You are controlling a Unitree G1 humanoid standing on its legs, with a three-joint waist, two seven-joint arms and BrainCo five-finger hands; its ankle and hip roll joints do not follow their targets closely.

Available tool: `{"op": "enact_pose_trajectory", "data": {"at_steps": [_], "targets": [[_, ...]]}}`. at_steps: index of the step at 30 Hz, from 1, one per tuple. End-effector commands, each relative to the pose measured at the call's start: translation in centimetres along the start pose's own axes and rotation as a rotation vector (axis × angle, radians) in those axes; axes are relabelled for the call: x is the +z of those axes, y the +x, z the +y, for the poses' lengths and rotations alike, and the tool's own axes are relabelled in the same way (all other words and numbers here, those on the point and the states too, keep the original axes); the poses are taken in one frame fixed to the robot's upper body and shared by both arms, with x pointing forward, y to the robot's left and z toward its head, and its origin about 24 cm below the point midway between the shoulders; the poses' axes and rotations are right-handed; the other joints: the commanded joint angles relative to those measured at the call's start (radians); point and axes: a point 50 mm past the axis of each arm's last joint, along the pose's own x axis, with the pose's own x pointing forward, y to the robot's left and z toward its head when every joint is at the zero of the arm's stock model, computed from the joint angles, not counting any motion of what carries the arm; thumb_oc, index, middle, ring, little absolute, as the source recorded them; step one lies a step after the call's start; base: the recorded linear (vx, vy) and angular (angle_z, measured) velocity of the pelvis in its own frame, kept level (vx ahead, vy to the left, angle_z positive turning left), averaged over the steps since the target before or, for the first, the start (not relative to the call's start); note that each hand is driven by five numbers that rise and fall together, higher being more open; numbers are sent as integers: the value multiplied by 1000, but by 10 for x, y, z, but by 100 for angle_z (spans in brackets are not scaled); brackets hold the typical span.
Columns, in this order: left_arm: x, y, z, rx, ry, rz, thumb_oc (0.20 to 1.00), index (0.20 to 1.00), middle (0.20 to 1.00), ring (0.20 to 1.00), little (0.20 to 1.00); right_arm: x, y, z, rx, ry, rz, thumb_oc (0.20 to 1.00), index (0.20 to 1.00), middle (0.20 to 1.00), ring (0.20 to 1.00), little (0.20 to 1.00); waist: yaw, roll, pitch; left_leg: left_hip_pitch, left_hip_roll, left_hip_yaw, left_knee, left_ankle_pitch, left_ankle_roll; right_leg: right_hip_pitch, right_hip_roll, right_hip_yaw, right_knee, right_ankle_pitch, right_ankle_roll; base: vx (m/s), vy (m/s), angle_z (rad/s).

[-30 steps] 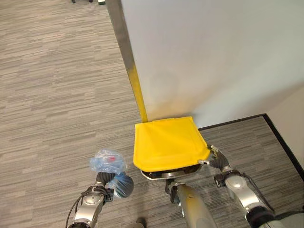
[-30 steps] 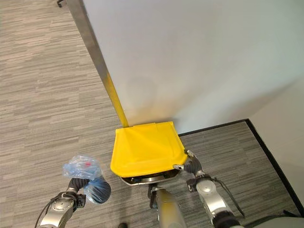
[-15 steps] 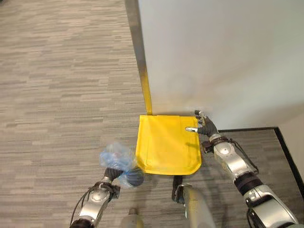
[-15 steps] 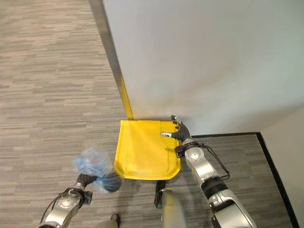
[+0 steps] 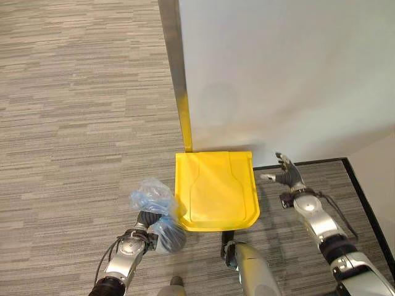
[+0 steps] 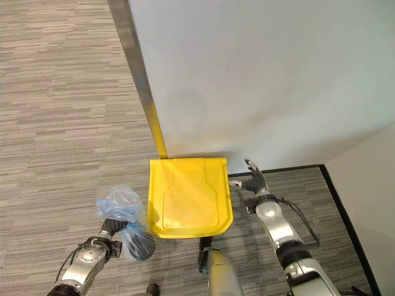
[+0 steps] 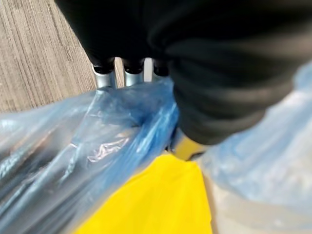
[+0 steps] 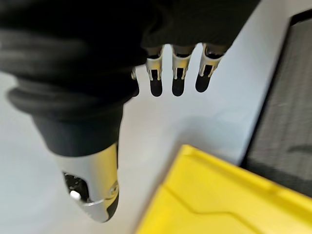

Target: Gather garbage on tea table into small bin, then transfer packed bag to large trash can.

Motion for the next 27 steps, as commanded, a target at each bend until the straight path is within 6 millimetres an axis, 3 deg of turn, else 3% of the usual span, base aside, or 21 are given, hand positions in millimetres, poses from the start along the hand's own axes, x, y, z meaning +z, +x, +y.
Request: {"op": "enact_pose_trajectory", "data": {"at_steps": [1,3,4,7,9,10,12,13,15,17,20,23,27], "targets": [[21,0,17,27,38,-110,200,200,200,200,200,7,0,-1,-1,-9,-43,1000,1000,1000,1000,1000,6,-56,-2,88,-115,26,67,-152,105,24,-28,64,-339,128,215,-158,126,5],[19,-1,22,39,43,-101,200,200,200,200,200,-12,-9,6,17,-14,28,1000,1000,1000,1000,1000,15,-72,21,50,-147,20,127,-155,114,50,-52,66,-381,148,229,-159,124,12],[19,-1,22,39,43,-101,200,200,200,200,200,-12,-9,6,17,-13,28,1000,1000,1000,1000,1000,15,-73,21,48,-148,19,130,-156,114,51,-53,66,-382,149,229,-102,97,6],[12,-4,28,56,48,-74,200,200,200,200,200,-40,-22,15,49,-10,131,1000,1000,1000,1000,1000,15,-74,31,48,-165,18,127,-145,124,63,-69,70,-368,155,244,-69,108,4],[14,-4,30,63,44,-80,200,200,200,200,200,-51,-28,17,57,-10,170,1000,1000,1000,1000,1000,14,-59,46,31,-160,6,125,-115,128,62,-39,110,-271,95,240,-81,70,8],[14,-4,31,64,44,-80,200,200,200,200,200,-51,-28,18,58,-9,170,1000,1000,1000,1000,1000,13,-64,44,28,-165,5,123,-110,129,58,-44,111,-271,97,240,-141,71,2],[12,-5,36,76,57,-67,200,200,200,200,200,-66,-38,21,61,16,224,1000,1000,1000,1000,1000,26,-42,36,-8,-159,-8,108,-67,133,66,12,96,-82,-19,191,-127,49,15],[6,-7,41,99,60,-42,200,200,200,200,200,-74,-43,23,65,28,253,1000,1000,1000,1000,1000,30,-38,20,-19,-152,-3,90,-35,124,76,23,68,-59,-51,177,26,-27,29],[-1,-12,42,102,56,-25,200,200,200,200,200,-82,-50,25,66,38,282,1000,1000,1000,1000,1000,37,-53,-1,-13,-157,-7,80,-22,103,150,29,30,-144,-61,163,152,-92,16],[-1,-12,40,99,47,-24,200,200,200,200,200,-89,-57,24,45,66,306,1000,1000,1000,1000,1000,23,-43,-19,-21,-137,-24,79,37,63,139,71,75,-153,-72,160,119,-111,18],[-8,-13,33,85,22,1,200,200,200,200,200,-106,-70,18,7,87,372,1000,1000,1000,1000,1000,-10,-43,-63,-10,-79,-14,96,80,20,233,82,64,-268,-73,143,192,-77,76],[-6,-11,27,70,3,-4,200,200,200,200,200,-109,-69,13,-22,95,391,1000,1000,1000,1000,1000,-21,-60,-58,-85,-30,68,98,64,29,266,43,67,-324,-69,151,-33,105,42],[-3,-8,28,74,12,-10,200,200,200,200,200,-109,-68,9,-37,97,391,1000,1000,1000,1000,1000,-8,-71,-46,-152,1,90,69,78,24,274,11,74,-343,-56,159,-64,152,10]]}}
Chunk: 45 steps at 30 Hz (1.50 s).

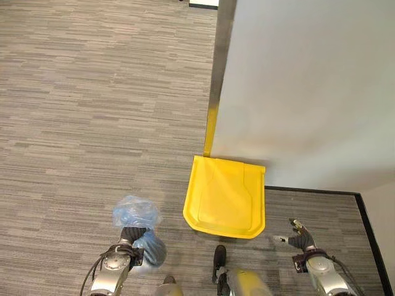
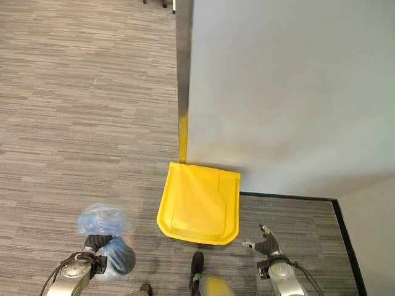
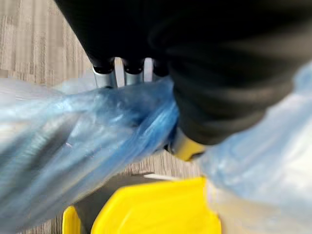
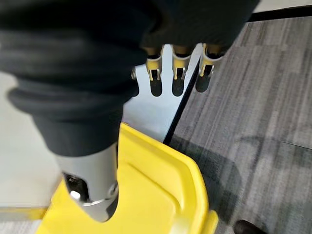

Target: Gather garbage on tea table into small bin, then transfer packed bag to large trash can.

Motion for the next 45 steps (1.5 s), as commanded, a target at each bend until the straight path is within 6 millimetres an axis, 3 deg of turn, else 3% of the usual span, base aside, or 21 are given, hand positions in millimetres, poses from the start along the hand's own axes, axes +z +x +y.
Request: {"op": "enact_pose_trajectory", "data": {"at_steps": [1,5,10,11,13,14,19,21,30,35,37,39,42,45], "targets": [[30,6,11,30,21,-141,200,200,200,200,200,1,0,-8,-45,36,-21,1000,1000,1000,1000,1000,9,-31,5,16,-65,-3,15,-22,29,7,-61,96,2,-71,171,-115,232,3],[27,5,13,35,37,-130,200,200,200,200,200,4,2,-2,-30,35,-14,1000,1000,1000,1000,1000,2,-37,9,27,-110,-19,-14,-22,51,-16,-75,128,-4,-23,194,-99,219,-46],[27,5,26,76,47,-126,200,200,200,200,200,13,5,9,8,28,-31,1000,1000,1000,1000,1000,14,-45,39,29,-135,21,-28,-7,88,-70,-91,149,27,19,231,-118,158,-38],[28,5,26,76,47,-127,200,200,200,200,200,14,5,9,8,28,-32,1000,1000,1000,1000,1000,15,-45,39,29,-135,22,-28,-7,88,-72,-92,150,29,18,231,-241,192,-49],[31,5,28,74,65,-139,200,200,200,200,200,16,6,10,14,29,-41,1000,1000,1000,1000,1000,29,-26,51,0,-137,28,-25,20,105,-52,-58,152,151,-67,210,-199,170,-46],[26,3,29,79,58,-127,200,200,200,200,200,12,4,9,7,42,-37,1000,1000,1000,1000,1000,52,-28,27,-6,-151,35,-52,34,103,32,-37,142,132,-125,189,-93,91,-13],[20,0,28,89,31,-109,200,200,200,200,200,7,2,5,-6,46,-24,1000,1000,1000,1000,1000,59,-29,2,-1,-151,38,-64,43,98,61,-16,168,57,-117,178,34,-30,-6],[8,-3,24,74,34,-65,200,200,200,200,200,3,1,3,-12,52,-12,1000,1000,1000,1000,1000,56,-28,-18,25,-148,48,-79,37,97,98,-21,158,1,-112,171,121,-48,8],[6,-5,25,71,46,-56,200,200,200,200,200,3,0,5,-5,49,-15,1000,1000,1000,1000,1000,54,-33,-21,44,-152,43,-60,12,106,123,-26,164,-27,-104,174,32,13,-2],[9,-4,30,89,48,-66,200,200,200,200,200,10,2,6,-3,52,-32,1000,1000,1000,1000,1000,58,-37,2,-8,-171,22,-7,-3,119,75,-30,186,18,-96,191,-29,74,-11],[14,-3,34,103,53,-80,200,200,200,200,200,15,3,8,-1,62,-46,1000,1000,1000,1000,1000,58,-28,24,-8,-183,15,1,-14,140,11,-36,198,153,-108,210,17,174,-14],[16,-2,34,104,45,-86,200,200,200,200,200,17,4,8,3,63,-55,1000,1000,1000,1000,1000,58,-26,40,18,-191,14,0,-30,145,-31,-38,184,191,-90,213,92,104,-14],[17,-2,33,105,42,-91,200,200,200,200,200,20,4,8,1,58,-66,1000,1000,1000,1000,1000,53,-24,56,49,-202,8,-5,-49,151,-86,-44,160,173,-53,209,123,48,-15],[20,1,30,93,40,-97,200,200,200,200,200,24,6,1,-18,51,-75,1000,1000,1000,1000,1000,24,-16,80,112,-237,-22,0,-90,159,-184,-27,133,60,-1,222,236,66,18]]}}
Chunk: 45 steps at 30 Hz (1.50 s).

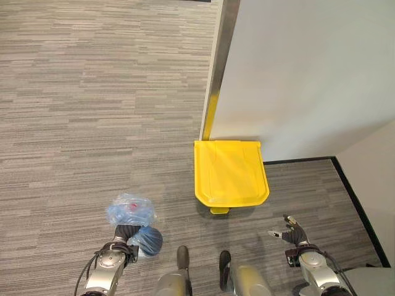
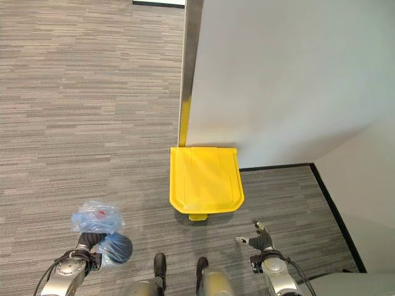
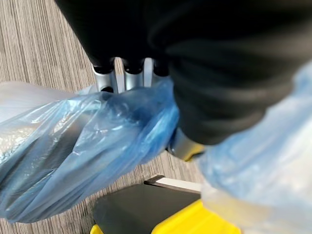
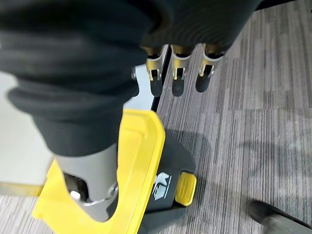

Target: Gather garbage on tea table into small bin, then transfer packed bag to large trash can.

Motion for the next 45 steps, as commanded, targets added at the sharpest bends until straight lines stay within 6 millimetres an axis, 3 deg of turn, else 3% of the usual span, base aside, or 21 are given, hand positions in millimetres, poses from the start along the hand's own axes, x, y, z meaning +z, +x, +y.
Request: {"op": "enact_pose_trajectory", "data": {"at_steps": [1,4,6,8,11,12,16,19,26,29,31,32,33,34,35,36,38,39,40,44,45], "targets": [[15,1,10,19,31,-88,200,200,200,200,200,13,6,-15,-57,21,-42,1000,1000,1000,1000,1000,-31,-16,-22,123,-76,-94,149,-280,-61,-3,22,-42,-266,183,5,254,33,48],[18,3,8,16,22,-97,200,200,200,200,200,11,5,-19,-75,30,-40,1000,1000,1000,1000,1000,-45,-14,-19,151,-95,-122,172,-318,-66,-35,24,-80,-321,199,12,238,-17,39],[20,3,6,11,21,-103,200,200,200,200,200,5,2,-25,-101,43,-21,1000,1000,1000,1000,1000,-59,-11,-28,185,-92,-143,170,-345,-79,-71,18,-83,-293,209,12,366,-112,49],[20,4,-1,-13,18,-108,200,200,200,200,200,-11,-5,-40,-161,102,18,1000,1000,1000,1000,1000,-92,-16,-68,199,-64,-169,267,-402,-117,-23,-15,-65,-243,234,-32,584,-267,131],[15,3,-2,-2,2,-88,200,200,200,200,200,-8,-5,-52,-214,149,0,1000,1000,1000,1000,1000,-118,4,-95,217,-22,-159,238,-416,-118,-21,-4,-83,-238,227,-36,196,-139,43],[18,5,-1,3,-5,-95,200,200,200,200,200,-2,-4,-53,-226,175,-22,1000,1000,1000,1000,1000,-124,14,-101,210,-17,-155,219,-390,-122,-30,10,-85,-254,236,-27,5,-28,7],[24,6,0,-2,-5,-119,200,200,200,200,200,7,1,-48,-196,165,-52,1000,1000,1000,1000,1000,-123,17,-100,209,-29,-147,165,-395,-109,-67,26,-69,-267,258,-15,-68,38,-29],[29,6,-6,-46,31,-141,200,200,200,200,200,23,9,-22,-52,57,-83,1000,1000,1000,1000,1000,-92,2,-84,213,-65,-138,140,-388,-91,-75,30,-51,-292,290,9,-80,51,-46],[32,9,-22,-99,56,-146,200,200,200,200,200,63,16,22,138,11,-197,1000,1000,1000,1000,1000,-57,6,-80,234,-73,-163,120,-391,-76,-70,13,-63,-302,294,-13,9,-2,0],[33,10,-24,-105,59,-151,200,200,200,200,200,73,16,31,173,9,-230,1000,1000,1000,1000,1000,-51,11,-80,236,-71,-174,115,-390,-75,-69,10,-71,-304,293,-17,29,-13,17],[36,12,-27,-109,61,-160,200,200,200,200,200,90,15,42,217,-9,-288,1000,1000,1000,1000,1000,-41,15,-81,236,-70,-182,114,-390,-75,-68,6,-83,-308,292,-20,43,-26,12],[41,14,-31,-117,54,-173,200,200,200,200,200,111,14,51,251,-31,-359,1000,1000,1000,1000,1000,-30,24,-82,239,-60,-185,113,-395,-78,-65,9,-91,-308,287,-23,34,-29,20],[41,14,-30,-116,54,-173,200,200,200,200,200,111,14,51,251,-31,-360,1000,1000,1000,1000,1000,-33,19,-82,236,-66,-188,112,-390,-77,-67,3,-90,-309,289,-23,54,-45,23],[52,17,-35,-123,49,-208,200,200,200,200,200,156,12,62,284,-41,-495,1000,1000,1000,1000,1000,-22,19,-85,231,-63,-191,112,-388,-79,-68,2,-95,-314,288,-25,17,-26,27],[52,17,-35,-123,48,-209,200,200,200,200,200,156,12,62,284,-41,-496,1000,1000,1000,1000,1000,-22,19,-84,231,-62,-191,112,-388,-79,-68,2,-95,-314,288,-25,31,-35,15],[65,19,-41,-138,35,-254,200,200,200,200,200,191,10,66,286,-46,-587,1000,1000,1000,1000,1000,-13,18,-83,225,-61,-190,115,-387,-81,-71,0,-99,-314,289,-25,3,-18,14],[78,21,-46,-157,28,-300,200,200,200,200,200,219,8,66,279,-61,-653,1000,1000,1000,1000,1000,-7,13,-78,218,-60,-189,117,-384,-84,-75,1,-100,-313,290,-25,0,-16,7],[78,21,-46,-157,28,-300,200,200,200,200,200,219,8,66,279,-61,-653,1000,1000,1000,1000,1000,-7,13,-78,218,-60,-189,117,-384,-84,-75,1,-100,-313,290,-25,-10,-18,4],[97,22,-53,-192,30,-367,200,200,200,200,200,244,8,62,253,-103,-703,1000,1000,1000,1000,1000,-4,6,-72,212,-57,-187,118,-384,-87,-79,1,-103,-315,289,-24,-7,-21,4],[117,19,-67,-262,69,-439,200,200,200,200,200,252,13,53,218,-112,-692,1000,1000,1000,1000,1000,-4,1,-67,207,-52,-186,114,-383,-91,-87,-2,-108,-313,289,-23,0,-10,-2],[130,16,-77,-309,96,-493,200,200,200,200,200,258,15,47,195,-106,-696,1000,1000,1000,1000,1000,-8,1,-66,205,-50,-186,110,-381,-92,-91,-3,-108,-314,290,-22,0,0,0]]}}
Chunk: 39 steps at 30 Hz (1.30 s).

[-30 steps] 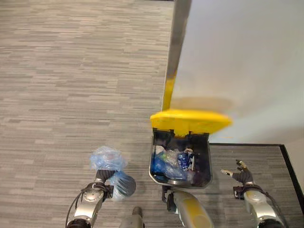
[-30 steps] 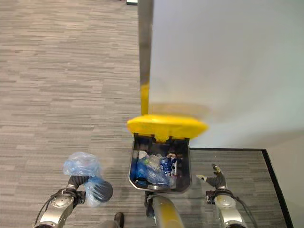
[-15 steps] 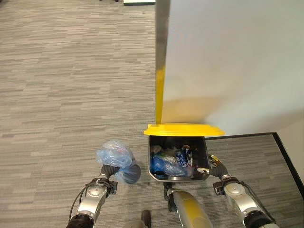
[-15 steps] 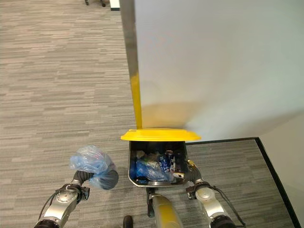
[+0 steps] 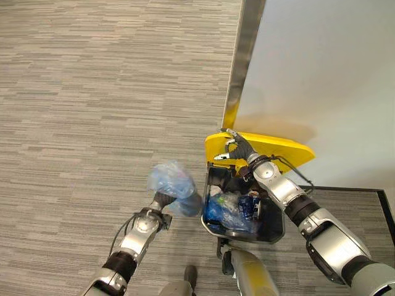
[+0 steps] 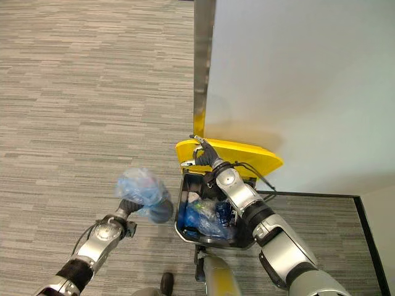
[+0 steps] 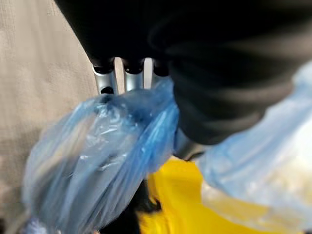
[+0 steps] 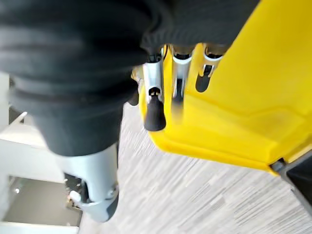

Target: Gather garbage on tea table into small bin, then transfer packed bag to large trash can.

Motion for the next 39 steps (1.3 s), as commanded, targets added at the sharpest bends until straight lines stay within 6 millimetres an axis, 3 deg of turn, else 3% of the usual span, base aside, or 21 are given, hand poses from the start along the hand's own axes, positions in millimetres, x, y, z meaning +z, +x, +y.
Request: {"op": "enact_pose_trajectory", "data": {"at_steps": [1,7,11,17,22,25,26,27,29,31,35,37,39], "targets": [[42,6,3,-47,39,-198,200,200,200,200,200,-1,2,-23,-129,57,9,1000,1000,1000,1000,1000,5,-45,22,141,-60,5,20,-191,16,-58,-68,28,-186,246,127,0,0,0],[93,22,-25,-153,125,-365,200,200,200,200,200,24,13,-46,-192,7,-56,1000,1000,1000,1000,1000,-15,-57,35,132,-62,18,15,-190,14,-75,-65,33,-184,250,133,-13,-3,-2],[112,29,-36,-175,194,-419,200,200,200,200,200,34,16,-55,-217,-22,-78,1000,1000,1000,1000,1000,-31,-63,45,128,-62,33,18,-194,14,-86,-60,38,-183,255,139,-22,-1,-9],[124,41,-47,-179,280,-418,200,200,200,200,200,41,18,-61,-218,-76,-89,1000,1000,1000,1000,1000,-62,-68,67,116,-68,56,35,-202,15,-103,-56,52,-174,260,141,-35,11,-15],[127,58,-50,-164,411,-359,200,200,200,200,200,65,23,-63,-212,-130,-157,1000,1000,1000,1000,1000,-101,-74,109,82,-78,87,66,-208,15,-138,-51,65,-154,262,144,-67,13,-21],[109,72,-31,-77,589,-219,200,200,200,200,200,91,28,-60,-192,-195,-230,1000,1000,1000,1000,1000,-128,-73,162,28,-89,139,134,-228,17,-168,-55,77,-134,262,147,-70,57,-30],[102,73,-29,-69,620,-182,793,793,793,793,793,94,27,-58,-186,-195,-248,1000,1000,1000,1000,1000,-133,-70,171,21,-90,145,146,-231,18,-172,-56,80,-130,263,147,-48,69,-48],[96,73,-27,-59,632,-150,1000,1000,1000,1000,1000,94,26,-55,-180,-193,-257,1000,1000,1000,1000,1000,-138,-67,179,12,-91,150,162,-234,18,-173,-57,84,-126,263,146,-38,49,-42],[79,70,-21,-49,645,-89,1000,1000,1000,1000,1000,88,22,-50,-167,-188,-261,1000,1000,1000,1000,1000,-146,-61,190,-6,-93,158,194,-243,20,-178,-60,87,-121,265,142,-39,29,-17],[64,65,-13,-35,607,-57,1000,1000,1000,1000,1000,70,16,-44,-147,-169,-228,1000,1000,1000,1000,1000,-145,-57,183,-3,-93,159,197,-247,22,-172,-62,87,-123,269,140,0,0,0],[57,58,-6,-9,510,-59,1000,1000,1000,1000,1000,43,7,-40,-137,-146,-162,1000,1000,1000,1000,1000,-137,-61,167,3,-96,150,211,-254,25,-152,-70,89,-130,279,143,-44,-25,11],[40,41,9,34,377,-55,1000,1000,1000,1000,1000,13,-11,-35,-138,-109,-100,1000,1000,1000,1000,1000,-112,-72,137,18,-97,149,223,-263,30,-111,-83,81,-152,281,148,-92,-32,20],[30,34,17,55,348,-36,1000,1000,1000,1000,1000,5,-17,-34,-138,-93,-82,1000,1000,1000,1000,1000,-104,-75,128,29,-96,151,222,-264,31,-98,-87,78,-158,284,150,-26,-4,0]]}}
